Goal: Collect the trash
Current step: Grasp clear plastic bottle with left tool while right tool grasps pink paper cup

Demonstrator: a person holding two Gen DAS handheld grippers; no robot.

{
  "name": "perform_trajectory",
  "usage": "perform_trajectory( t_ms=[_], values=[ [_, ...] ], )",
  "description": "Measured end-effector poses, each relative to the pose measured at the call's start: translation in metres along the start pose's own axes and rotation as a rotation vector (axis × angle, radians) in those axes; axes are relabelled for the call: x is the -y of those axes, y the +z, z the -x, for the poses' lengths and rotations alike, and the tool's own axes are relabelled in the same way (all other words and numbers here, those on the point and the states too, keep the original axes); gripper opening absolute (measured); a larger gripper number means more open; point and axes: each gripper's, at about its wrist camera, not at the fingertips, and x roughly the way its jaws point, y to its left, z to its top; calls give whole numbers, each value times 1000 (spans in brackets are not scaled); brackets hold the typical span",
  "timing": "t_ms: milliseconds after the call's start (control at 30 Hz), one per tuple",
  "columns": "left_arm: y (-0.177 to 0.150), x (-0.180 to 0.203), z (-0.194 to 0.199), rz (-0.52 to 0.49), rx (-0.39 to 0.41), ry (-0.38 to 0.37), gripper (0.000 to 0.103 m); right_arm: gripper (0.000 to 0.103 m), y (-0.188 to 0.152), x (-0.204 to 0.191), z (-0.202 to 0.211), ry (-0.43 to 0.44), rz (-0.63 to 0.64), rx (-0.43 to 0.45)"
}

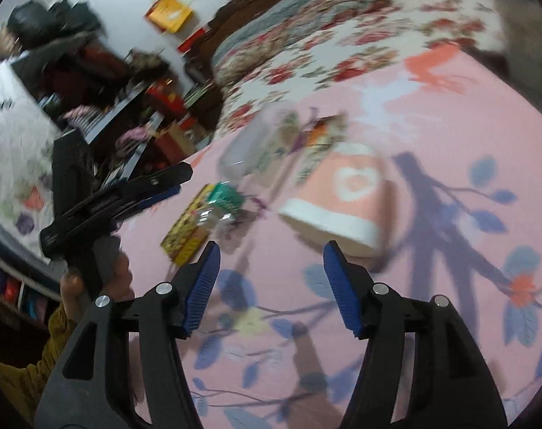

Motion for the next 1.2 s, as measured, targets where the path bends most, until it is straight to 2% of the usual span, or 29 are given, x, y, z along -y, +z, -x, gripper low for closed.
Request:
perform_trajectory(
  t_ms=[33,133,267,333,367,433,567,667,733,800,900,1033,1200],
  values=[
    [7,5,-14,-37,-37,49,79,64,1,8,4,-9,-22,14],
    [17,13,-41,-70,-123,84,81,73,7,22,9,-37,-67,61],
    [25,25,-72,-155,-184,181,81,76,18,43,3,-59,-115,84],
    [27,25,-86,-155,-227,211,72,76,26,52,-6,-60,-142,72],
    [26,25,-90,-144,-247,193,60,76,29,56,-12,-61,-152,63],
    [26,26,-92,-142,-244,214,59,76,35,62,-25,-53,-170,35],
    [10,36,-79,-133,-241,161,59,76,35,61,-46,-8,-182,-24],
    [-9,44,-58,-102,-221,99,59,76,32,55,-51,-16,-153,-19],
    [-24,50,-47,-81,-219,59,59,67,28,52,-53,-19,-143,-27],
    [-42,52,-40,-49,-231,25,59,38,24,49,-58,-20,-134,-63],
    [-56,53,-27,-25,-217,11,59,32,15,44,-55,-5,-138,-84],
    [-80,46,-5,34,-228,-67,59,29,-10,36,-36,32,-146,-81],
    [-110,50,17,10,-241,-139,59,27,-53,32,-8,67,-162,-77]
  ],
)
